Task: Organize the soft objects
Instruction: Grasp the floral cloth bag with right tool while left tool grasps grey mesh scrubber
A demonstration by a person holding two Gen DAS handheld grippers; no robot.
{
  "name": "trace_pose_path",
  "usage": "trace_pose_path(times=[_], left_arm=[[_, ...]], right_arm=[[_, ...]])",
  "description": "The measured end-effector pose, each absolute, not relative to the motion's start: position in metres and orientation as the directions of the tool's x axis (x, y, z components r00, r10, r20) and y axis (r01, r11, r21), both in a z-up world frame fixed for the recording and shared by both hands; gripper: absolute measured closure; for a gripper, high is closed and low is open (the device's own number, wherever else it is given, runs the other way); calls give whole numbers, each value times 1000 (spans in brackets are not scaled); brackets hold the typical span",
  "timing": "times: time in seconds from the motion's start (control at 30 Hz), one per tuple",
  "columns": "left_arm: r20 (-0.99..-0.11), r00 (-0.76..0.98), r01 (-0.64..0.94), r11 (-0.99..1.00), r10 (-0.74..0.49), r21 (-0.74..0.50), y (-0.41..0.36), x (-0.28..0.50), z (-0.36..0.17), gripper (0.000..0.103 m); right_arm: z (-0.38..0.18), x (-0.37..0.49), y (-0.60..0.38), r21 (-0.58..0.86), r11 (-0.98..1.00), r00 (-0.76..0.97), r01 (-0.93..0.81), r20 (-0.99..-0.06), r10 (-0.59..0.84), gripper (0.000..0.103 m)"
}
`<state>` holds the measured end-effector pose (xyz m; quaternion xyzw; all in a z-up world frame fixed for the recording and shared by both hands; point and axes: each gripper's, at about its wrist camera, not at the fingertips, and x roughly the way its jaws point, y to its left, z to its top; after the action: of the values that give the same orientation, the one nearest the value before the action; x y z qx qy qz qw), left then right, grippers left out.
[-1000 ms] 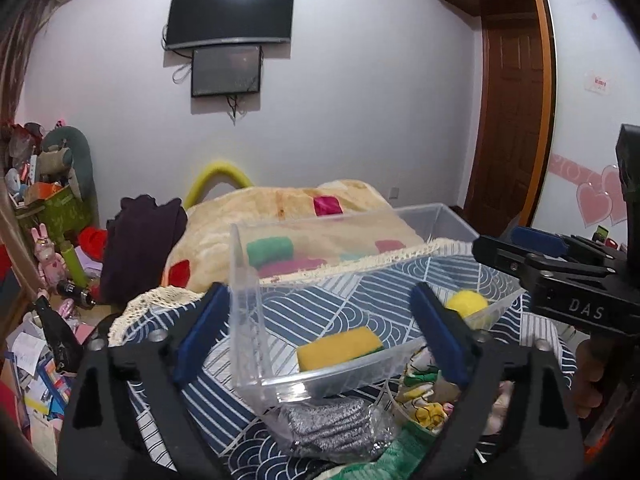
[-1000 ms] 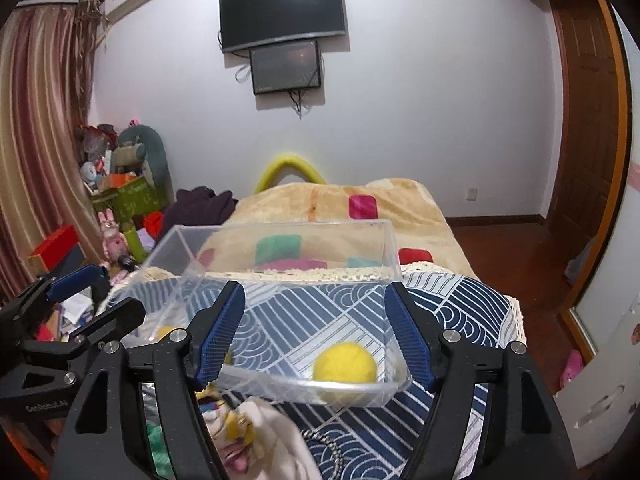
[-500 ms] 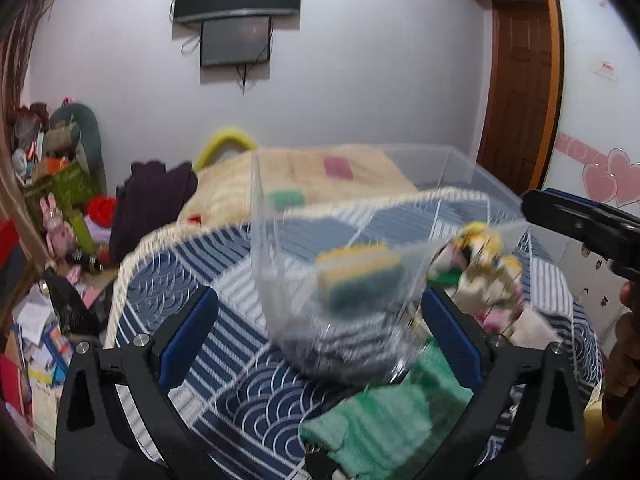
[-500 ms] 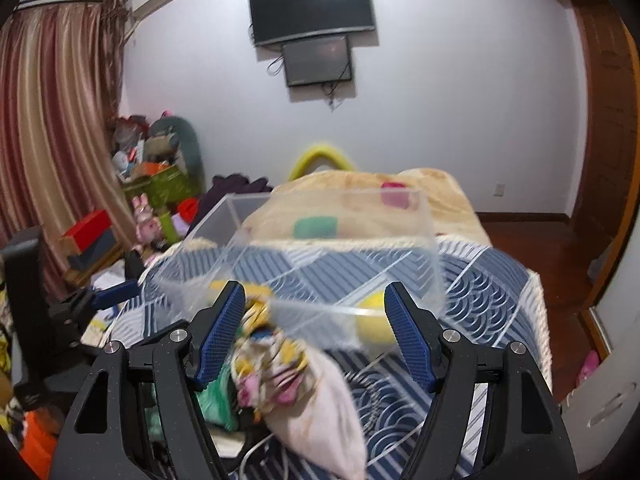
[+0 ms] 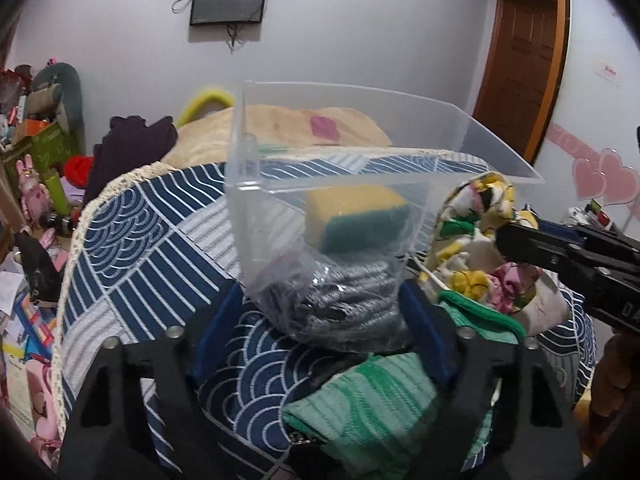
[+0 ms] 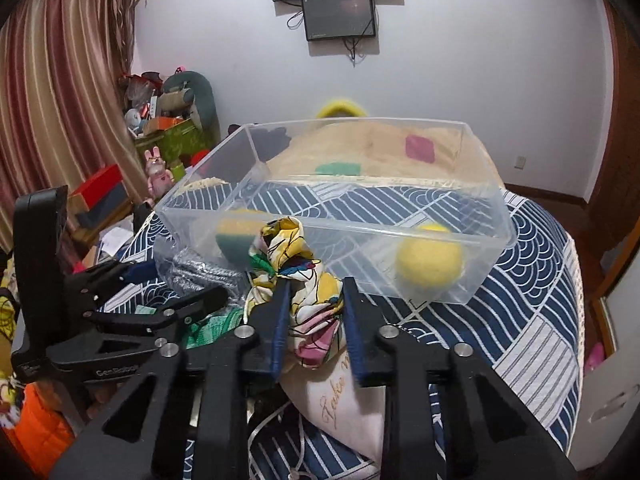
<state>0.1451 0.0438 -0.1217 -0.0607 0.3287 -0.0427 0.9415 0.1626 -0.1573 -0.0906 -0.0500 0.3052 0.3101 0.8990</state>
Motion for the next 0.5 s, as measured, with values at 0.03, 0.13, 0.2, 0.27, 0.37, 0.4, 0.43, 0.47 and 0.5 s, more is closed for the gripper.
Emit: trace_pose_path(times=[0.03, 0.13, 0.2, 0.27, 0.37, 0.4, 0.43, 0.47, 0.5], left_arm=[[-613, 780, 45, 988, -126, -145, 42, 145, -122, 36], [-605, 787, 50, 989, -123, -136, 40, 141, -121, 47], [-596, 794, 53, 990, -122, -132, 39, 137, -119, 53], [-585, 802, 58, 990, -121, -125, 38, 133, -117, 58], [-572, 812, 59, 991, -116, -117, 37, 129, -113, 64], [-568, 815, 61, 991, -117, -117, 36, 127, -111, 65], [-564, 817, 62, 991, -118, -117, 37, 125, -110, 65], [-560, 820, 64, 991, -118, -116, 37, 122, -108, 66], [-553, 825, 65, 991, -118, -114, 37, 119, -106, 67]], right_arm=[[-91, 162, -158, 94, 802, 623, -590, -578, 527, 87], [-88, 156, -160, 86, 799, 634, -595, -561, 533, 91], [-84, 152, -163, 82, 796, 641, -600, -546, 539, 91], [-79, 148, -165, 82, 793, 647, -604, -531, 548, 92], [-73, 143, -168, 84, 788, 652, -610, -511, 560, 92], [-70, 141, -168, 83, 787, 655, -612, -505, 562, 92], [-68, 139, -169, 81, 786, 659, -613, -497, 565, 92], [-65, 137, -171, 79, 786, 664, -613, -488, 566, 92], [-63, 136, -171, 77, 786, 667, -613, -482, 568, 92]])
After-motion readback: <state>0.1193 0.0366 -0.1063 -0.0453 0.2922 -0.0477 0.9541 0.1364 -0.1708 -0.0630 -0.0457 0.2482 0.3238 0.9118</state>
